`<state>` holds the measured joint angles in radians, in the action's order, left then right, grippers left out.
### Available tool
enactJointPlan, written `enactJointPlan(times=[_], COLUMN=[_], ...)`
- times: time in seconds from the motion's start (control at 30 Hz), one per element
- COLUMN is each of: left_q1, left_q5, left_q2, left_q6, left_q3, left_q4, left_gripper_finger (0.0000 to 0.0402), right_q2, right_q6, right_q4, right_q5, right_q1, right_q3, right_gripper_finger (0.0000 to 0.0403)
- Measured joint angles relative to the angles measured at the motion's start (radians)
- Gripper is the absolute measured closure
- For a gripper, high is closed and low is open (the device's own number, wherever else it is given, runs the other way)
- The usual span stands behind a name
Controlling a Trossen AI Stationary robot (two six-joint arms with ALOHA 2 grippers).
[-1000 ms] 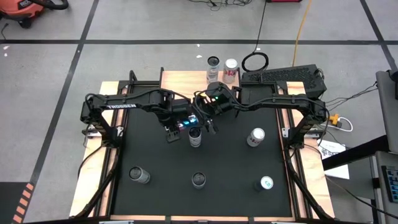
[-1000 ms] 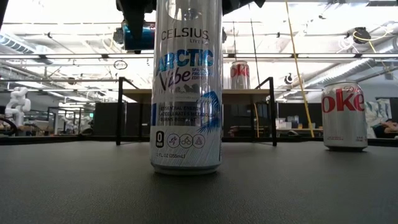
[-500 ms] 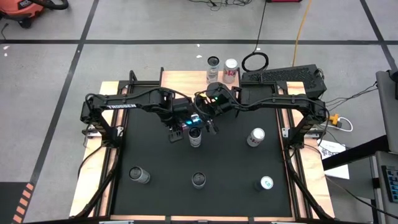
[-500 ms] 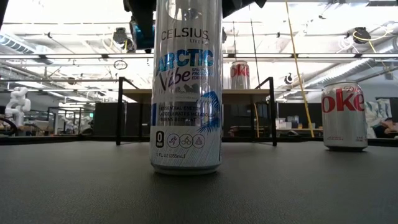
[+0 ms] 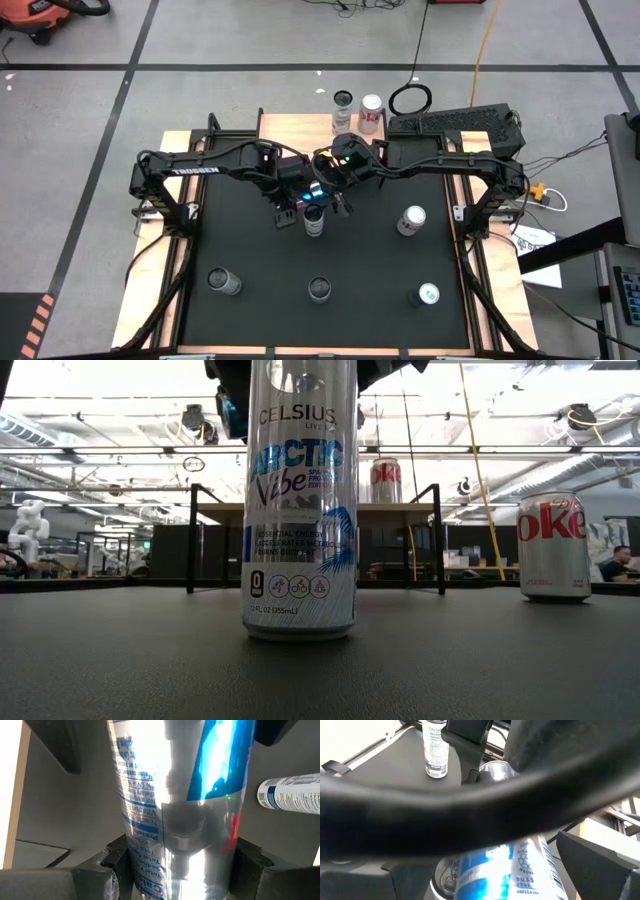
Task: Place canned beverage on shelf
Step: Put the top left blue soda can on the shelf
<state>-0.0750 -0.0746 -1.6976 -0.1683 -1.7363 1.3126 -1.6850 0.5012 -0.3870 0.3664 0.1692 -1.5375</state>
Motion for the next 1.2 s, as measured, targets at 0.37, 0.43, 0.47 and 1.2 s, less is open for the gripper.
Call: enactJointPlan(times=[0.37,0.43,0.47,1.2], left_q1=[0.0,0.0,0.0,0.001], left_q5=[0.0,0.0,0.0,-0.001], left_q2=[0.0,0.0,0.0,-0.001], left_q6=[0.001,0.001,0.001,0.002], left_q3=[0.0,0.0,0.0,0.0], left_q4=[-0.026,-0.025,-0.025,-0.019], left_gripper_finger=[0.0178,0.0178,0.0178,0.0178], right_q2=[0.0,0.0,0.0,0.0], right_q6=[-0.025,-0.025,-0.025,-0.028], right_q4=[0.008,0.004,0.001,-0.031], right_q5=[-0.037,-0.055,-0.055,-0.148], right_q1=[-0.001,-0.001,-0.001,-0.065], right_q3=[0.0,0.0,0.0,0.0], right_gripper_finger=[0.0023,0.0024,0.0024,0.0026])
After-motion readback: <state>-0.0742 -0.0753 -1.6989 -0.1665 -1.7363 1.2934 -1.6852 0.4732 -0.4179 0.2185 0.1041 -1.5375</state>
